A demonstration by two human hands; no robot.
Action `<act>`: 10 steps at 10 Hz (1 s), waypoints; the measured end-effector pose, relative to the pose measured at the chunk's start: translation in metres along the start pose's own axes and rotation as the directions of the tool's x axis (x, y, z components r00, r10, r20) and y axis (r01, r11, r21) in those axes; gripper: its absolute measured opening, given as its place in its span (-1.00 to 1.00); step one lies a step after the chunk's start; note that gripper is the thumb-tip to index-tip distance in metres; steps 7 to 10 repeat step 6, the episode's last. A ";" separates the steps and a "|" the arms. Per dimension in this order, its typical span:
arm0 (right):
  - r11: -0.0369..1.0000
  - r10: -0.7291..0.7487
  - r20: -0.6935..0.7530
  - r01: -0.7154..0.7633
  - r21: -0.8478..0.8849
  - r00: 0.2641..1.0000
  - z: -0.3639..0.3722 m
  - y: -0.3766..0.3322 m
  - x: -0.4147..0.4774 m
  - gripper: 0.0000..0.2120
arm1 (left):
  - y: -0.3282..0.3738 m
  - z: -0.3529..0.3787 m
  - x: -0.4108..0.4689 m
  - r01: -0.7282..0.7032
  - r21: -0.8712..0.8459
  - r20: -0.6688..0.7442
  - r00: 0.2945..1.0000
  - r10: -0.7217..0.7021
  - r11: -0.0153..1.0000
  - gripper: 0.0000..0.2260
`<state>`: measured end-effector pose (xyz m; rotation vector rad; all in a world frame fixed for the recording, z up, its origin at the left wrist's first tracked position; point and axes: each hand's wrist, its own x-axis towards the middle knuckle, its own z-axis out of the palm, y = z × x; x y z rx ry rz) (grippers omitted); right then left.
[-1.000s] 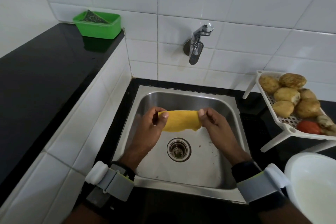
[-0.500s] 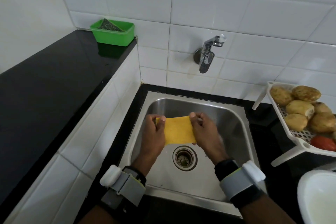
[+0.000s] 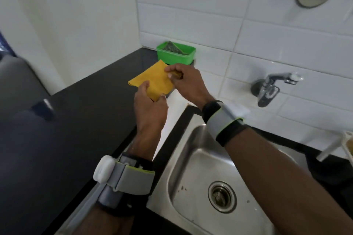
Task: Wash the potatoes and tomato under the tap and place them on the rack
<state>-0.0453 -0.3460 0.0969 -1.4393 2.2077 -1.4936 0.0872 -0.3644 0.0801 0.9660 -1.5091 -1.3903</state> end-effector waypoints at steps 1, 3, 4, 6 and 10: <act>0.998 -0.034 0.049 0.036 -0.052 0.998 0.023 0.002 0.012 -0.78 | 0.001 -0.009 0.003 0.042 0.020 -0.018 0.999 -0.041 0.999 -0.39; 0.983 -0.073 0.067 0.083 -0.161 0.995 0.036 0.011 0.010 -0.79 | 0.003 -0.011 -0.001 0.143 -0.040 0.071 0.988 -0.140 0.989 -0.35; 0.980 -0.071 0.030 0.075 -0.184 0.997 0.036 0.007 0.007 -0.77 | -0.003 -0.011 -0.002 0.109 -0.036 -0.020 0.994 -0.110 0.993 -0.30; 0.992 0.059 -0.158 -0.076 -0.102 0.986 0.016 0.030 -0.048 -0.75 | -0.024 -0.002 -0.021 -0.285 0.036 -0.022 0.958 0.286 0.958 -0.46; 0.992 0.059 -0.158 -0.076 -0.102 0.986 0.016 0.030 -0.048 -0.75 | -0.024 -0.002 -0.021 -0.285 0.036 -0.022 0.958 0.286 0.958 -0.46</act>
